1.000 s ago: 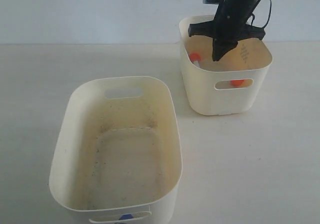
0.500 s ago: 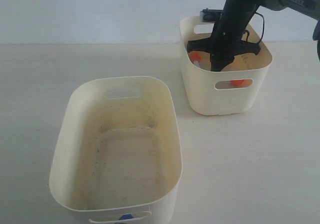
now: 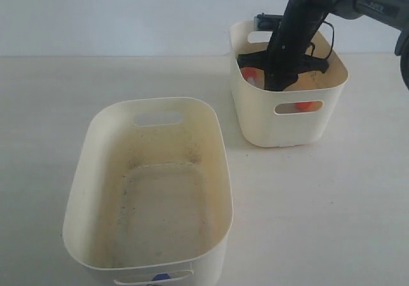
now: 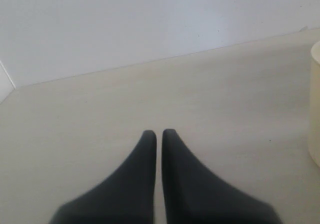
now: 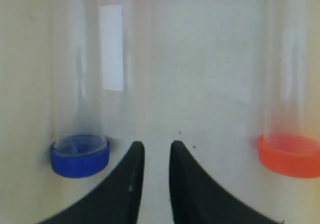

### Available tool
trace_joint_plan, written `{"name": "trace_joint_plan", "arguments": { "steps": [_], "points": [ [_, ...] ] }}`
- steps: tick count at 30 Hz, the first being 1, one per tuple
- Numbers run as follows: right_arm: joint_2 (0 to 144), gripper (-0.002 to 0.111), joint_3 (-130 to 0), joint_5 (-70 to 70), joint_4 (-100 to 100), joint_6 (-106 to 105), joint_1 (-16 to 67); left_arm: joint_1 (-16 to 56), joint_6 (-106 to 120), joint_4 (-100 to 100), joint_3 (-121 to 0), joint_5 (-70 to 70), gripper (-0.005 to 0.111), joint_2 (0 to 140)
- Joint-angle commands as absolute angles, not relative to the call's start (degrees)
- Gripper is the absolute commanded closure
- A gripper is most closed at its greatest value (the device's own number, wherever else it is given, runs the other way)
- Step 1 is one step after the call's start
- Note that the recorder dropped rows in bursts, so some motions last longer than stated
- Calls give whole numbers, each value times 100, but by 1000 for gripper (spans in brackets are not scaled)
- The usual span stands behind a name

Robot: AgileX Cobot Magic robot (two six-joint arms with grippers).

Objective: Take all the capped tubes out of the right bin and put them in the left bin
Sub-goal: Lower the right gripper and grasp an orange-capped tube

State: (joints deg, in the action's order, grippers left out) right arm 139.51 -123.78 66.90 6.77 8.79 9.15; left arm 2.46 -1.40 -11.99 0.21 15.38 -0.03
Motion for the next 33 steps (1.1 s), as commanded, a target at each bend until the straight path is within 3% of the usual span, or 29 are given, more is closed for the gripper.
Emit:
{"name": "trace_joint_plan", "arguments": {
  "steps": [1,2,4,13,20,27,33],
  "points": [
    [14059,50,-12395,6418,855,847,909,254,-216,-1179,0,1495,102,0],
    [14059,40,-12395,6347,917,909,909,254,-216,-1179,0,1495,102,0],
    [14059,29,-12395,6300,969,950,909,254,-216,-1179,0,1495,102,0],
    [14123,31,-12395,6096,972,1054,930,254,-216,-1179,0,1495,102,0],
    [14277,60,-12395,6189,786,1054,930,254,-216,-1179,0,1495,102,0],
    [14277,109,-12395,6347,705,895,930,254,-216,-1179,0,1495,102,0],
    [14174,108,-12395,6601,694,834,930,254,-216,-1179,0,1495,102,0]
  ]
}}
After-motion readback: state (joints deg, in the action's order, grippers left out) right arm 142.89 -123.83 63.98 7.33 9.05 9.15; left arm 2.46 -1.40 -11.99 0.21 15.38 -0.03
